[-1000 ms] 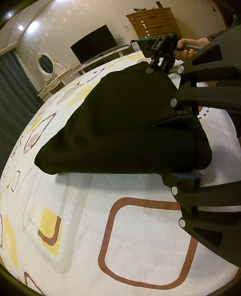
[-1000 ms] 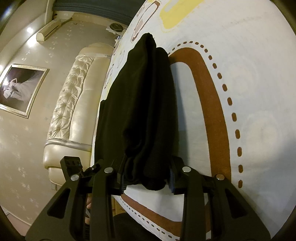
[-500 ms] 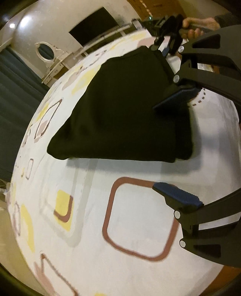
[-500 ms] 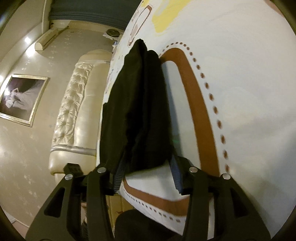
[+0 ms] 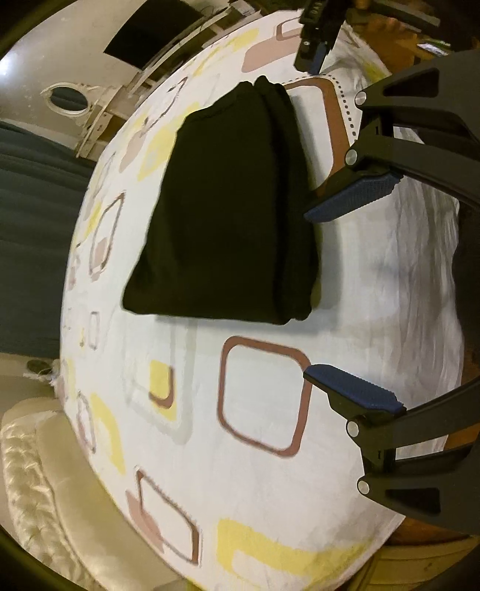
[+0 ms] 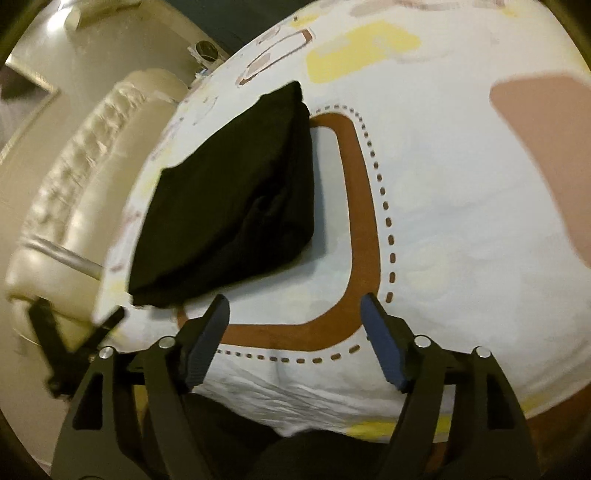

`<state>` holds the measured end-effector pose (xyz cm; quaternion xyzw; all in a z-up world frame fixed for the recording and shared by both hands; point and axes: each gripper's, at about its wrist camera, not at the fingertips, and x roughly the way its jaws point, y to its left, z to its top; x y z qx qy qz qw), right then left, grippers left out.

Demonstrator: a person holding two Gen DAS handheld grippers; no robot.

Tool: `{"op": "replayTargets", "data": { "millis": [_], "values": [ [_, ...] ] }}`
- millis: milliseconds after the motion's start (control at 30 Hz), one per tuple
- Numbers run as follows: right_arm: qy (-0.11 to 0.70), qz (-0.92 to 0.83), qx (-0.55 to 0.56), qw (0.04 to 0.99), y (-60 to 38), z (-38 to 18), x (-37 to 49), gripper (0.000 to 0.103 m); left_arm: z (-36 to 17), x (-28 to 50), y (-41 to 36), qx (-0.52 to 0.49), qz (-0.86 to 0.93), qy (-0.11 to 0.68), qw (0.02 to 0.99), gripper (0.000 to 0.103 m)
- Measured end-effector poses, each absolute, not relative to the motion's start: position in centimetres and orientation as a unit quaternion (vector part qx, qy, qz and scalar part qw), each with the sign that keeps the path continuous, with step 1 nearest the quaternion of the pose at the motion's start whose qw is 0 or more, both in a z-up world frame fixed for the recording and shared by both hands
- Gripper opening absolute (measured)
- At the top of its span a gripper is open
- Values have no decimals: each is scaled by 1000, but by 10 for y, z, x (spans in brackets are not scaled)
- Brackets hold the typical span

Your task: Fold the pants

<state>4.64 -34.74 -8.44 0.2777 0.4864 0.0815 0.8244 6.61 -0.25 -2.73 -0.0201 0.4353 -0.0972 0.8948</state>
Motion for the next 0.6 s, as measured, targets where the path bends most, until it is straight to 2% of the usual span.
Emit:
{"op": "replayTargets", "data": {
  "millis": [67, 233, 600],
  "values": [
    [483, 64, 234, 841, -335, -75, 43, 80, -20, 58, -4, -12, -88, 416, 905, 78],
    [466, 32, 148, 872, -314, -60, 31, 84, -11, 46, -5, -7, -78, 405, 911, 78],
    [434, -1, 95, 896, -295, -52, 21, 94, -2, 29, -10, -20, -84, 393, 915, 84]
  ]
}}
